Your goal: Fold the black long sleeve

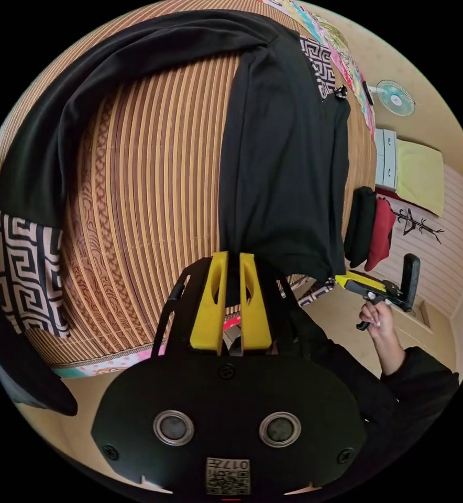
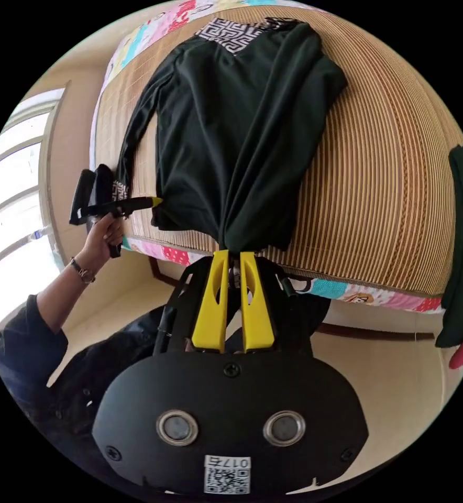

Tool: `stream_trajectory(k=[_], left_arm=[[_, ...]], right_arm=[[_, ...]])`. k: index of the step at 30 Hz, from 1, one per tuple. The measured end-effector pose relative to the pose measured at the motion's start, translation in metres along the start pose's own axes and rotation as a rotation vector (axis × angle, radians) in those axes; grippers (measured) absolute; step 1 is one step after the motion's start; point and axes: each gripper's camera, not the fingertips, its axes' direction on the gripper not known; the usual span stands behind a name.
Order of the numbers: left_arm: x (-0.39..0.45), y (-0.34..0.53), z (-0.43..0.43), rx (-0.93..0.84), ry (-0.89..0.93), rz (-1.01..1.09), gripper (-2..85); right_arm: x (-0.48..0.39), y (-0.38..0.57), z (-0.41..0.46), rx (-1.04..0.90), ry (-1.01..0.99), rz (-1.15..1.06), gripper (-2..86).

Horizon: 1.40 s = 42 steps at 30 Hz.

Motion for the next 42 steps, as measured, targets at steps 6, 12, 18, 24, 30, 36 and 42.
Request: stream_trajectory(k=[6,12,18,24,30,36,42], left_arm=[[-0.015,0.023,-0.046,0.019,0.099,-0.052,2.4],[-0.029,0.069,-0.082,0.129,0.183,-0.135,1.9],[-0.027,0.101,-0.11,0.171,0.175,-0.152,2.1],[-0.015,0.106,-0.132,0.143,0.117,-0.132,2.7],[-0.012,0.11,-0.156,0.1,0.091,-0.08,2.6],[-0.012,0.137,-0.172,0.018,0.032,0.011,1.7],[-0.008,0.19,-0.134,-0.144,0.045,-0.023,2.0]], right_arm=[[0.148,0.064,-0.15,0.308,-0.322,-0.038,2.0],[0.345,0.223,-0.218,1.108,-0.509,0.7,1.6],[0.332,0.208,-0.085,0.569,-0.446,0.722,3.8],[0.253,0.132,-0.024,0.308,-0.209,0.426,7.3],[0.223,0.106,-0.009,0.142,0.11,0.246,2.7],[0.25,0.164,-0.007,0.036,0.293,0.231,1.4],[0.285,0.232,0.013,-0.118,0.389,0.405,1.1]])
